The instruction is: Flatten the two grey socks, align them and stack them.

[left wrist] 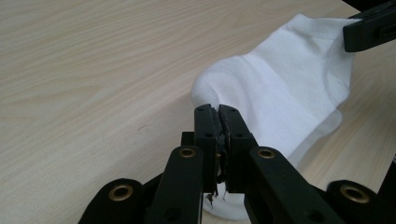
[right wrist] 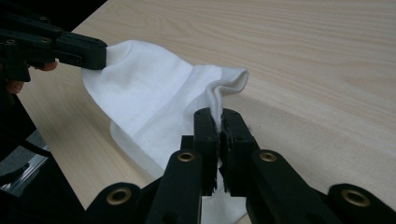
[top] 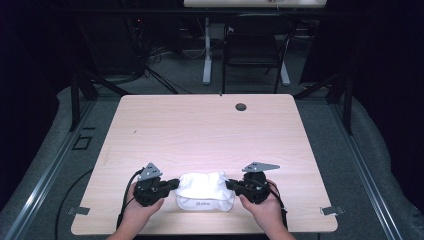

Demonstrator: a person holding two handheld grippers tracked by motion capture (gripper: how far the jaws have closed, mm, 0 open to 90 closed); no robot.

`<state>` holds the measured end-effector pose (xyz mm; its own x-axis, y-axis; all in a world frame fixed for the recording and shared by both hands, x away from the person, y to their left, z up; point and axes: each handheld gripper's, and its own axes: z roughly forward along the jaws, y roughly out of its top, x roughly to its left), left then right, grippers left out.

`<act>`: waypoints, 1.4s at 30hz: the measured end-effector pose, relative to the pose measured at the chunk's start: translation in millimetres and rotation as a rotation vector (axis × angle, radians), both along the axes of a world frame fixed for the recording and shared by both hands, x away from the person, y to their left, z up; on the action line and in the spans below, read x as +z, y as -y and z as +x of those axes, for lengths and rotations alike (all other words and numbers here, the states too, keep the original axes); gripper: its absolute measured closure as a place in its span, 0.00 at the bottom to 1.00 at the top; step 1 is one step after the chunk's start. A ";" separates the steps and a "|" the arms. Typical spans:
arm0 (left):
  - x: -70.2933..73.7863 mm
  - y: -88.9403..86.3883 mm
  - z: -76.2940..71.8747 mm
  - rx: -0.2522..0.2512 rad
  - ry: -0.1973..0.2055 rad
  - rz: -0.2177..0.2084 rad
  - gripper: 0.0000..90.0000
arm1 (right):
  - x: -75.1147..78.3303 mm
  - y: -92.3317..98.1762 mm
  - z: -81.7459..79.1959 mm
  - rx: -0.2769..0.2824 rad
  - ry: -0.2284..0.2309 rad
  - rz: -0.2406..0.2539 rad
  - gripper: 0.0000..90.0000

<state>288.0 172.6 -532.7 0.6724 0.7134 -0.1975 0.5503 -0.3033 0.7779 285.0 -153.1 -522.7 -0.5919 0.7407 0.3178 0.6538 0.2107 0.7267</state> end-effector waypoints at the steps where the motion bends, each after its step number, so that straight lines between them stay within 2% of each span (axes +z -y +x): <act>1: -0.7 0.4 -1.7 0.000 -0.001 0.002 0.96 | 0.1 0.6 -1.3 0.006 0.000 -0.007 0.96; 8: -5.5 0.5 -9.9 -0.008 -0.011 -0.001 0.96 | -0.2 1.9 -10.3 0.018 0.002 -0.007 0.96; 13: -11.6 0.1 -10.4 -0.020 -0.011 -0.003 0.96 | -7.1 4.6 -11.3 0.016 0.000 0.012 0.96; 22: -20.2 4.2 -11.2 -0.025 -0.010 0.017 0.96 | -18.2 3.4 -13.6 0.027 0.012 -0.033 0.96; 42: -30.4 11.9 -10.1 -0.035 -0.016 0.062 0.96 | -30.3 4.4 -8.1 0.008 -0.015 -0.052 0.96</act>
